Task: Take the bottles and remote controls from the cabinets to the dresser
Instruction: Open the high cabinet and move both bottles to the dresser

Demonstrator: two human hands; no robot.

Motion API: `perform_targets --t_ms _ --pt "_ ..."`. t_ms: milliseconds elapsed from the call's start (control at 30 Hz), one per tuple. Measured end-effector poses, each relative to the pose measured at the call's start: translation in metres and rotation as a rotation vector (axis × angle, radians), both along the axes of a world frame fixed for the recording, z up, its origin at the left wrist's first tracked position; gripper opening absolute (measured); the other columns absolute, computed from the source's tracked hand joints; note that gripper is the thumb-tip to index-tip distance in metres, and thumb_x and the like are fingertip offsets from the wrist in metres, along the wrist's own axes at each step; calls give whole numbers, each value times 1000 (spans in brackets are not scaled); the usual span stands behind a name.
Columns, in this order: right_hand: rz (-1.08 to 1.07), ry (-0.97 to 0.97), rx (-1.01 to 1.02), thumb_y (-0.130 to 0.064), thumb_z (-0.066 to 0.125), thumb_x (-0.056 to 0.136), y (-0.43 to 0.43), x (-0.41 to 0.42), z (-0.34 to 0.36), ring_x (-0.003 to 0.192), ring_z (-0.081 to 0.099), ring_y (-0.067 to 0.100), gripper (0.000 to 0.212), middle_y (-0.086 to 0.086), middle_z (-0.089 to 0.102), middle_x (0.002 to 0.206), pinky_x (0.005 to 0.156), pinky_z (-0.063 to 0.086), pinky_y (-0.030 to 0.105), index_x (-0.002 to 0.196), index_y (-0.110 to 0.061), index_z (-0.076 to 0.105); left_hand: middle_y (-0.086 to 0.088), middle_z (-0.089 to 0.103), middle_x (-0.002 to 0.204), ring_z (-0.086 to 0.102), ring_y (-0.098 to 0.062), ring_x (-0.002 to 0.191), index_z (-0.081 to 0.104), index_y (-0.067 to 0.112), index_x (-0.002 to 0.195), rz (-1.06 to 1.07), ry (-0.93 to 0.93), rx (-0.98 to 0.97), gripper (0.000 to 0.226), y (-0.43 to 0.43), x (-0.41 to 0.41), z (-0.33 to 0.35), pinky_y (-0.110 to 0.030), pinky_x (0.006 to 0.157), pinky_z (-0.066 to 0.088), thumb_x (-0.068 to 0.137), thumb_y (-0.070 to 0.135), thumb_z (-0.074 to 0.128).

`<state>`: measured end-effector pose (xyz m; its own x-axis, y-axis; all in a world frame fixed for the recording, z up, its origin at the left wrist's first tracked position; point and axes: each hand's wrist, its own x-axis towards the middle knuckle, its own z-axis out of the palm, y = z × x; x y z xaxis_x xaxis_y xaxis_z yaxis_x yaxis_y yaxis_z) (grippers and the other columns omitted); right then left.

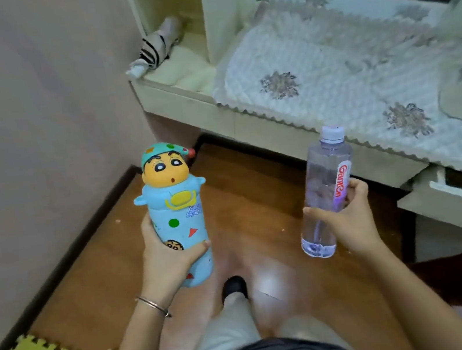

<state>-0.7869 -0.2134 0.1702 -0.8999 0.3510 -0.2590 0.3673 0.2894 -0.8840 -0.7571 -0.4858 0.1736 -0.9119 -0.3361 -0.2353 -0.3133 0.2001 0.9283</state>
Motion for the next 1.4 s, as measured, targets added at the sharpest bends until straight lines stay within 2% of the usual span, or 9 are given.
perform_targets --t_ms 200,367,433,633,867,1033,1167,1300,1400 --pt "-185 48 -50 -11 84 62 -6 -66 16 113 57 23 79 8 54 126 100 47 43 125 -15 35 16 54 95 57 0 85 33 14 126 -175 42 -25 86 -6 -113 9 -18 69 47 57 -3 82" --pt "-238 19 -21 -9 83 64 6 -111 13 112 56 23 81 7 53 123 94 47 35 128 -10 34 -7 59 109 62 -15 91 36 9 124 -233 -11 -6 85 0 -174 -7 -27 71 52 54 -4 84" --pt "-265 15 -28 -7 83 64 10 -135 7 112 56 24 79 8 53 122 97 48 40 126 -11 35 -11 59 111 63 -21 92 37 9 124 -240 -30 -1 89 2 -197 -15 -27 67 52 50 -3 86" --pt "-249 39 -40 -9 82 65 23 -230 3 110 55 22 75 6 51 122 98 47 43 121 -16 33 -3 64 100 65 -16 86 41 12 121 -259 -34 -7 81 24 -288 -12 -45 73 58 54 -3 84" --pt "-285 141 -57 -7 80 68 41 -318 24 105 50 14 77 0 46 119 91 43 28 126 -7 31 16 55 93 57 2 82 34 17 122 -308 79 -10 81 58 -391 14 -21 69 50 58 -7 80" --pt "-343 123 -48 -6 80 68 45 -351 20 103 52 17 74 1 47 118 92 46 32 123 -10 31 21 52 97 56 3 87 32 12 128 -390 113 -31 87 71 -452 11 -26 77 49 58 -3 82" --pt "-381 116 -20 -5 79 69 39 -385 17 99 51 14 67 -1 46 114 83 45 20 114 -16 31 16 52 101 59 -10 93 29 9 126 -508 134 2 90 84 -502 8 -27 81 50 55 0 84" --pt "-384 106 -2 -8 79 70 34 -424 20 88 52 10 68 -7 51 101 61 41 -3 123 -9 38 18 52 102 59 17 82 28 17 113 -621 149 57 89 106 -550 9 -5 70 50 43 19 83" --pt "-397 108 21 -7 79 69 32 -446 17 79 53 4 54 -19 52 88 59 42 -2 108 -16 43 18 50 100 56 22 79 27 15 109 -689 163 73 83 125 -576 -2 -1 68 48 52 -4 84"
